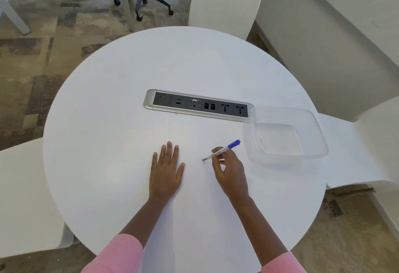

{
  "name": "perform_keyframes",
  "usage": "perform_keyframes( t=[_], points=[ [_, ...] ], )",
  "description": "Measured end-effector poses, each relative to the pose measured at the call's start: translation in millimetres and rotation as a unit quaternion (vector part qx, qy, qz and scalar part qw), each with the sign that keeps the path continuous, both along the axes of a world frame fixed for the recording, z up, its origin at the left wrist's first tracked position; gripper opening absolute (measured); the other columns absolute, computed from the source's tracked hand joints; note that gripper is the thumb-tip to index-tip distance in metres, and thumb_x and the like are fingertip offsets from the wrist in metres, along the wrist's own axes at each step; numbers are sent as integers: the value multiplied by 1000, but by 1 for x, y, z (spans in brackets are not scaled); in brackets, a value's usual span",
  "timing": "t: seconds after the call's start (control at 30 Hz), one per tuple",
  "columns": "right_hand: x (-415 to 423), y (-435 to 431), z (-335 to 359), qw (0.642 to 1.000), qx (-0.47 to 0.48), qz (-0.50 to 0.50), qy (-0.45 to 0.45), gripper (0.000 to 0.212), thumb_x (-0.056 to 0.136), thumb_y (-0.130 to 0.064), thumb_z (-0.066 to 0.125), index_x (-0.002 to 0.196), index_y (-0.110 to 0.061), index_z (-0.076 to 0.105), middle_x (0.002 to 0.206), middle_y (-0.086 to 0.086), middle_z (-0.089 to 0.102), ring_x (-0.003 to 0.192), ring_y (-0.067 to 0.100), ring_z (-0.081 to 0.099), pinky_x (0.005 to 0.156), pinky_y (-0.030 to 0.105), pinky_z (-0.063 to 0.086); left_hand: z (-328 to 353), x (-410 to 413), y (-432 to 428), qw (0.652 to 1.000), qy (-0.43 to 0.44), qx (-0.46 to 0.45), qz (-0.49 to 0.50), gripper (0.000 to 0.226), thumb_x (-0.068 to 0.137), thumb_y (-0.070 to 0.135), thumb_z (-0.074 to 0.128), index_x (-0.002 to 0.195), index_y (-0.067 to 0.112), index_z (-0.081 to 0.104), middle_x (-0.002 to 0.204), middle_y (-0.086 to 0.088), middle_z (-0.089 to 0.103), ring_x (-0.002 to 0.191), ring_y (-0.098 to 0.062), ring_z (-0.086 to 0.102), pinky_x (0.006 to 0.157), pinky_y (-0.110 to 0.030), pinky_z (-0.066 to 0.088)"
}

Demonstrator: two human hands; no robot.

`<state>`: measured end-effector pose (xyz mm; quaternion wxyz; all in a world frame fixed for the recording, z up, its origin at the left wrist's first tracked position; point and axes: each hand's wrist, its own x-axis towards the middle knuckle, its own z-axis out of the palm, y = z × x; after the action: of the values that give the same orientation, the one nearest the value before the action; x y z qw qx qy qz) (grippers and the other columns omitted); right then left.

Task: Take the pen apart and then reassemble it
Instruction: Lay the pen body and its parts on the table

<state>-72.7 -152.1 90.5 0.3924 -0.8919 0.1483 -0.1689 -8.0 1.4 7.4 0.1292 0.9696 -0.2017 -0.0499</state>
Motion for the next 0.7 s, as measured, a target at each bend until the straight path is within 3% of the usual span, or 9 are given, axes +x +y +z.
perform_keyframes(
  t=[0.07,0.23,0.47,0.53,0.63,0.7],
  points=[
    [2,-1,7,1000,8,-3,2,16,85,-14,49,94,-4,58,92,2,64,76,14,63,69,25,53,-1,0,0,1000,0,1,0,64,97,42,7,135,6,45,142,-17,45,128,-32,46,108,-41,17],
    [13,-5,24,999,32,-8,10,14,87,-16,49,91,-6,58,87,2,60,69,11,58,62,6,43,-1,0,-1,1000,2,1,2,64,96,42,8,135,7,46,142,-17,45,128,-31,46,108,-41,18],
    [32,-9,46,998,60,-15,3,11,90,-9,49,88,-1,57,84,2,56,68,-14,55,58,3,43,0,-1,0,1000,2,-6,4,64,97,41,8,133,6,46,140,-17,46,127,-31,47,108,-41,19],
    [34,-9,48,996,78,-31,9,12,89,-9,49,89,-1,58,82,4,58,67,-7,57,58,8,45,0,-1,0,1000,2,-6,5,64,97,41,8,133,6,46,140,-17,47,127,-31,47,108,-41,19],
    [34,-11,40,993,67,-44,86,13,88,-11,50,98,-6,57,71,3,57,66,15,55,65,29,45,0,-1,0,1000,2,-5,3,62,97,41,9,134,7,45,141,-16,46,128,-31,47,110,-39,14],
    [32,-12,27,986,44,-38,157,19,87,-11,50,106,-6,53,64,-3,51,63,18,51,65,29,39,0,-1,0,1000,2,-6,4,60,97,40,12,135,7,44,141,-16,45,129,-30,46,112,-35,6]
  ],
)
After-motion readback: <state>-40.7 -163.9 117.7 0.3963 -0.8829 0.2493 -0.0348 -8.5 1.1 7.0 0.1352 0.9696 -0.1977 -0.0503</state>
